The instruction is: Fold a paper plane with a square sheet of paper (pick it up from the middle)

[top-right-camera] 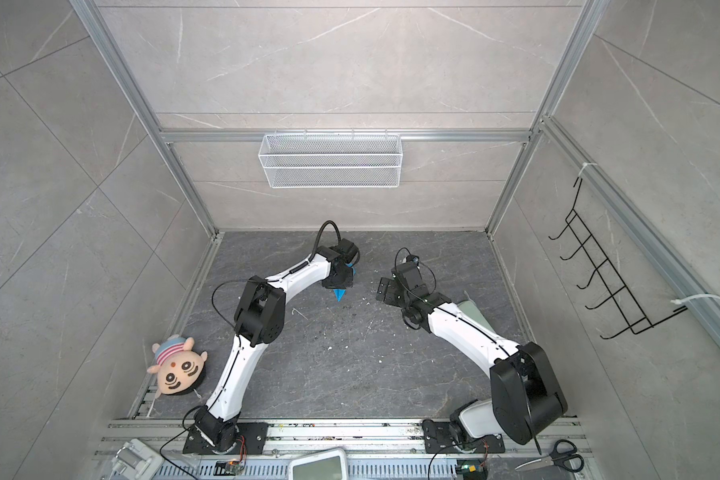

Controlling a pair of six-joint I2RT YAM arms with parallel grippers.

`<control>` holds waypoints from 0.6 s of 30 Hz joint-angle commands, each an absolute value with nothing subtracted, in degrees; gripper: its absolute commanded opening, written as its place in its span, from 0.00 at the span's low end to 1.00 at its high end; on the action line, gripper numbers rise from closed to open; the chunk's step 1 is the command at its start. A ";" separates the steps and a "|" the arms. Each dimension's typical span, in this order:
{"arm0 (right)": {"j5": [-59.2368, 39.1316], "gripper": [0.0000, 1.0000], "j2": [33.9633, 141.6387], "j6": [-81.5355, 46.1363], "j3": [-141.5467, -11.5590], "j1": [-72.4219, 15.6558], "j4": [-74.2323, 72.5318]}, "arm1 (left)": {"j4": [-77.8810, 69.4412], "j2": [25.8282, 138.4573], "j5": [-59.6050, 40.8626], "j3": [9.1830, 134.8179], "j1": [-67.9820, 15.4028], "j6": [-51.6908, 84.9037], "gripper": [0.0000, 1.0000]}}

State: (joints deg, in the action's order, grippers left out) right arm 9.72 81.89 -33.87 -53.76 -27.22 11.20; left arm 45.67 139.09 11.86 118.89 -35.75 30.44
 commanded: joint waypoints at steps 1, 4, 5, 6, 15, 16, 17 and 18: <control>11.95 0.97 81.08 -35.53 -53.35 -26.90 13.99 | 48.10 139.45 10.59 120.33 -35.79 30.49 0.19; 13.21 0.98 80.30 -35.55 -53.84 -26.88 14.84 | 47.90 138.12 9.93 120.41 -35.79 30.85 0.21; 13.73 0.99 79.75 -35.27 -54.11 -26.84 15.02 | 47.82 137.10 9.76 120.38 -35.82 30.85 0.24; 14.04 0.99 79.28 -34.83 -54.42 -26.79 14.96 | 47.81 135.99 9.57 120.27 -35.79 30.97 0.25; 26.93 0.99 71.86 -25.40 -55.82 -25.66 11.40 | 36.47 111.14 9.41 101.57 -33.84 30.11 0.61; 28.66 0.99 70.57 -24.05 -54.60 -25.37 9.59 | 33.55 107.02 9.90 96.93 -33.22 30.05 0.65; 29.97 0.99 69.50 -22.80 -53.57 -25.14 8.05 | 31.23 103.49 11.20 92.83 -32.62 29.86 0.68; 31.16 0.99 68.37 -21.15 -52.21 -24.84 6.28 | 28.38 99.32 12.93 88.13 -31.92 29.35 0.72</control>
